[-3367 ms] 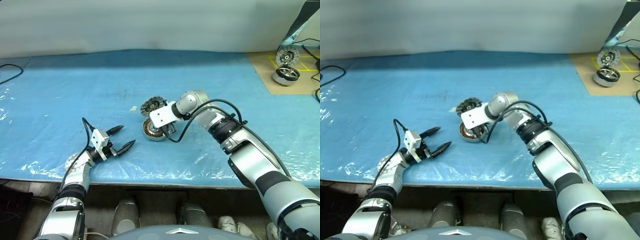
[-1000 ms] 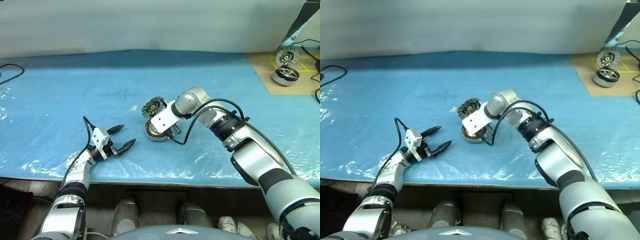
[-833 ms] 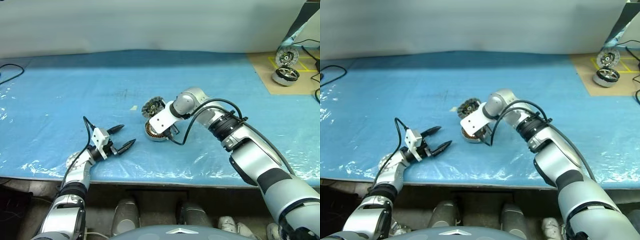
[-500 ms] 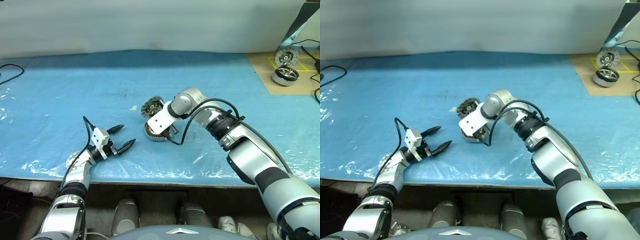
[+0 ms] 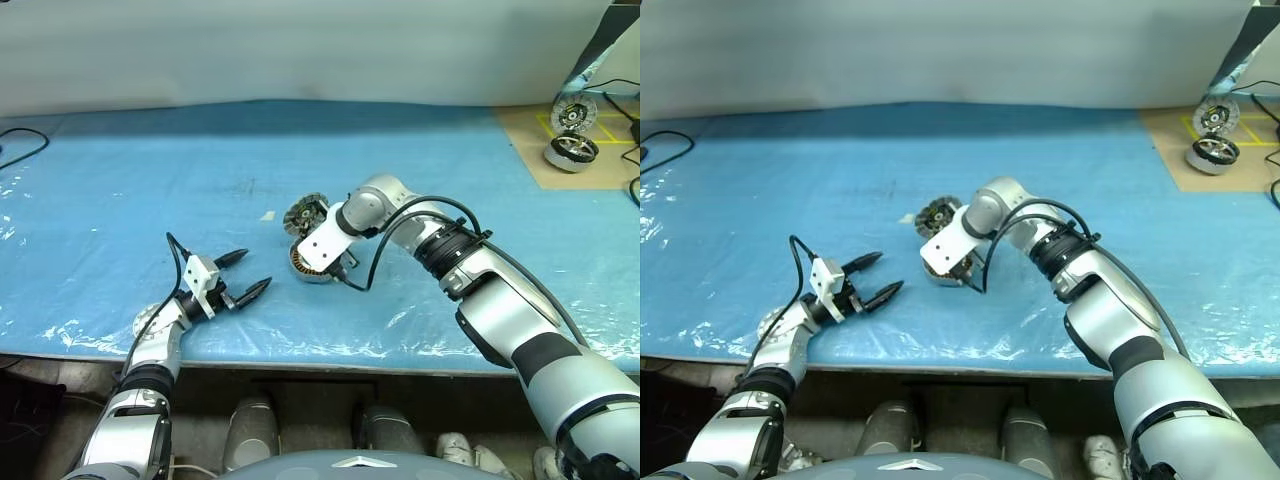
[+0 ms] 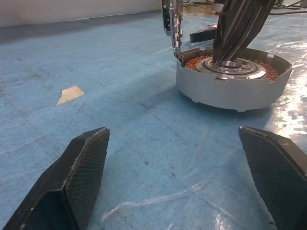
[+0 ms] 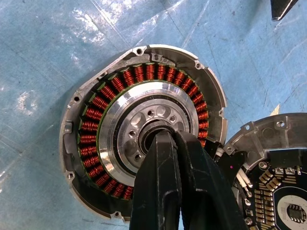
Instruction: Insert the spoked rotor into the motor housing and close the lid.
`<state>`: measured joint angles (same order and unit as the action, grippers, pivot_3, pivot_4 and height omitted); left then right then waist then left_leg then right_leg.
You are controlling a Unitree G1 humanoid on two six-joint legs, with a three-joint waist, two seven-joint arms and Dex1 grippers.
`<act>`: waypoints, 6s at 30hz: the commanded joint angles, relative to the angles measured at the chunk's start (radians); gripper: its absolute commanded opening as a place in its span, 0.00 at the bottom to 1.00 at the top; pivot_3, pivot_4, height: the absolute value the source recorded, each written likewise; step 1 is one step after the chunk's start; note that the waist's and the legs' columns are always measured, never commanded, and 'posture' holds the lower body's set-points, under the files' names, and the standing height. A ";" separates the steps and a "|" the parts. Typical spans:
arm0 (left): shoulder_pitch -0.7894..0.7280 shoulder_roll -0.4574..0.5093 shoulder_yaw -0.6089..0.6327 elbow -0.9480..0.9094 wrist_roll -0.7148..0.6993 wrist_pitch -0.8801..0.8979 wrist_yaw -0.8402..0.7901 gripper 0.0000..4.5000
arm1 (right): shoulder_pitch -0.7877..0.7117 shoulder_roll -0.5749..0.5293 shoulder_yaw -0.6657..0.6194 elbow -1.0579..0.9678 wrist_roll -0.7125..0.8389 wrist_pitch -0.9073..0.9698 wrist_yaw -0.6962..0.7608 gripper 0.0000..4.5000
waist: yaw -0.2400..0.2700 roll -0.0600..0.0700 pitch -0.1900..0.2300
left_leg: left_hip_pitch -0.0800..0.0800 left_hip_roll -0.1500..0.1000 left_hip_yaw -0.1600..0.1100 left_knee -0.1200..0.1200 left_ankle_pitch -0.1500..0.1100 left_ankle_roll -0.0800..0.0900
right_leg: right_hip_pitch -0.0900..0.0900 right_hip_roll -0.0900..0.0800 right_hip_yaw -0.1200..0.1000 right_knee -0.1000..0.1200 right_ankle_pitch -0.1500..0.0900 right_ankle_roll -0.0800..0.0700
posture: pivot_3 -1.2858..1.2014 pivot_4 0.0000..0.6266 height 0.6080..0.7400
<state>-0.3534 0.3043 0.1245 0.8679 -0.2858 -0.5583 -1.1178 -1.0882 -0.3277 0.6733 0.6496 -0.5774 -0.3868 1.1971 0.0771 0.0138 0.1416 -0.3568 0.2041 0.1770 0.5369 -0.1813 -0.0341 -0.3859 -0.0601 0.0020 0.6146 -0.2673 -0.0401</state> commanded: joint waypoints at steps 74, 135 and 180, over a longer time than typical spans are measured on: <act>0.055 -0.002 -0.029 0.027 0.031 0.027 -0.017 1.00 | 0.344 0.039 -0.407 -0.356 0.696 0.873 -0.084 0.01 | 0.004 -0.001 -0.001 | -0.001 0.000 0.000 -0.006 0.001 -0.002 | -0.001 0.001 -0.001 -0.006 0.000 0.001 | 0.52 0.24 1.00; 0.030 0.001 -0.029 0.055 0.032 0.019 -0.029 1.00 | 0.334 0.104 -0.533 -0.346 0.879 0.993 -0.177 0.01 | 0.017 -0.001 -0.001 | 0.001 -0.001 0.000 -0.007 0.002 -0.004 | 0.000 0.000 0.000 -0.007 -0.001 0.001 | 0.52 0.24 1.00; 0.041 0.002 -0.037 0.048 0.035 0.016 -0.034 1.00 | 0.438 -0.005 -0.274 -0.238 0.605 0.777 -0.188 0.01 | 0.016 -0.002 -0.002 | 0.004 -0.001 0.000 -0.007 0.002 -0.004 | 0.003 0.000 0.000 -0.007 -0.001 0.002 | 0.52 0.24 1.00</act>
<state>-0.3502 0.3096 0.1119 0.8690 -0.2833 -0.5676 -1.1504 -0.6728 -0.3158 0.3689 0.3599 0.0749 0.3788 1.0204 0.0933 0.0122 0.1400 -0.3522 0.2034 0.1774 0.5295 -0.1789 -0.0384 -0.3826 -0.0600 0.0020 0.6071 -0.2685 -0.0381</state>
